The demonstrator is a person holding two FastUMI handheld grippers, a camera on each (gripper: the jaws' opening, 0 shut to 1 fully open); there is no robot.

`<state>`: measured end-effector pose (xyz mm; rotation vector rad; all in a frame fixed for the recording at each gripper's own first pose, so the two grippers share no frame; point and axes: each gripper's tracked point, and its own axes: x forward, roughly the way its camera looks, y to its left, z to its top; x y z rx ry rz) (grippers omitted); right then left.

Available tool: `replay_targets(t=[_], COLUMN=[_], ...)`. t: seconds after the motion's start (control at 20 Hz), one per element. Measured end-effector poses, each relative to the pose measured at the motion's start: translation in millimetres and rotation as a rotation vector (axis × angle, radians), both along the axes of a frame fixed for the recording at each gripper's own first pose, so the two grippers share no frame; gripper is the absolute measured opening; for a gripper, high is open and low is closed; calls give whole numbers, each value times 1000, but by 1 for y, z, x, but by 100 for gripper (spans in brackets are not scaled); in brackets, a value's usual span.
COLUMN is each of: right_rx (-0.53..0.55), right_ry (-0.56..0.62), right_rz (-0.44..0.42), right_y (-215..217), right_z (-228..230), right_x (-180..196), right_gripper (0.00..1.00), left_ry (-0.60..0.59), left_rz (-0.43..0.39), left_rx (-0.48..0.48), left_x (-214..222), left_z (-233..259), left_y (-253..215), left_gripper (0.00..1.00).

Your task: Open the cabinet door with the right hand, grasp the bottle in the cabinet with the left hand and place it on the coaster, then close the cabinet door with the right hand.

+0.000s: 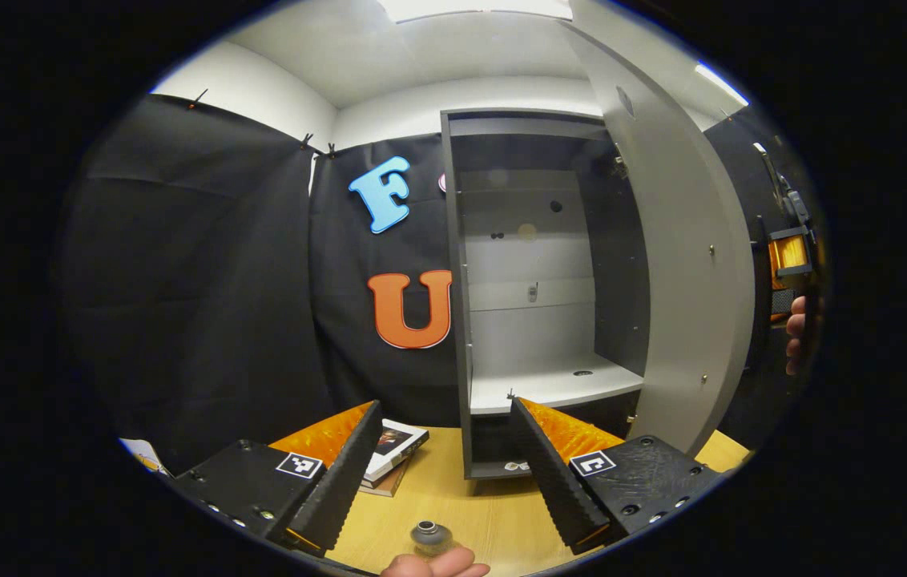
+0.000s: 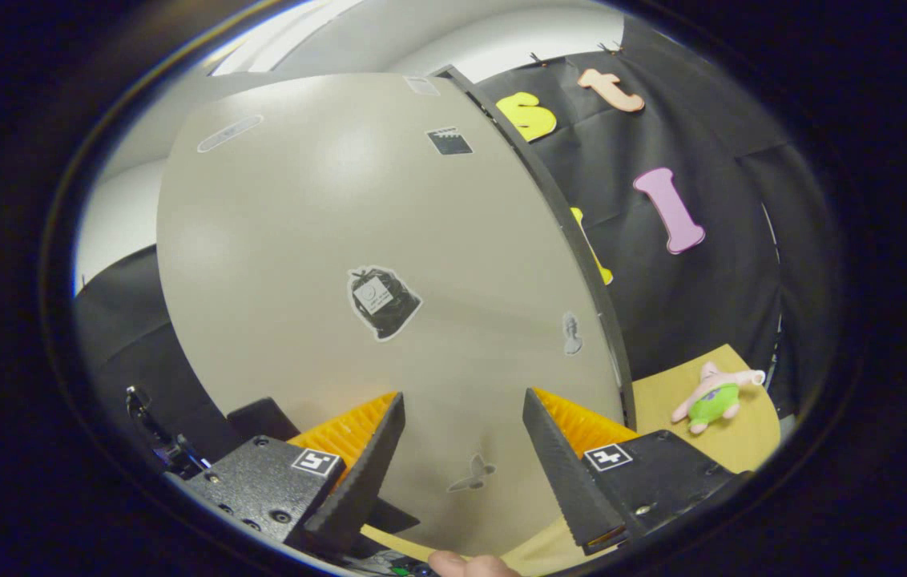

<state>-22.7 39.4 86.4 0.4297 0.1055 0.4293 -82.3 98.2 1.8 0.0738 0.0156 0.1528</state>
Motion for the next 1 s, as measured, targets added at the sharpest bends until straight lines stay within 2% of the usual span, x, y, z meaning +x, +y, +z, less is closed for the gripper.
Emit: replay_targets(t=[0.2, 0.35, 0.45, 0.65, 0.75, 0.85, 0.95, 1.0], right_rx=[50, 78, 71, -28, -51, -114, -251, -320], right_ry=[27, 98, 87, 67, 32, -64, -147, -187], right_rz=[76, 137, 132, 86, 11, -155, -357, -416], right_y=[29, 50, 51, 39, 23, -7, -42, -53], right_z=[3, -10, -5, -8, -8, 6, 16, 22], right_x=[28, 44, 43, 39, 36, 38, 35, 30], right_gripper=[96, 97, 98, 98, 98, 98, 98, 98], left_ry=[6, 2, -2, 12, 7, 1, -8, -10], left_rz=[58, 97, 125, 134, 111, 82, 42, 19], left_rx=[-2, -4, -8, -34, -44, -39, -37, -38], left_x=[-8, -16, -19, -17, -13, -8, -1, 2], left_z=[-1, 2, 2, -6, -5, -2, 1, 2], left_y=[22, 35, 44, 45, 38, 28, 15, 7], left_gripper=[96, 96, 96, 96, 96, 96, 96, 96])
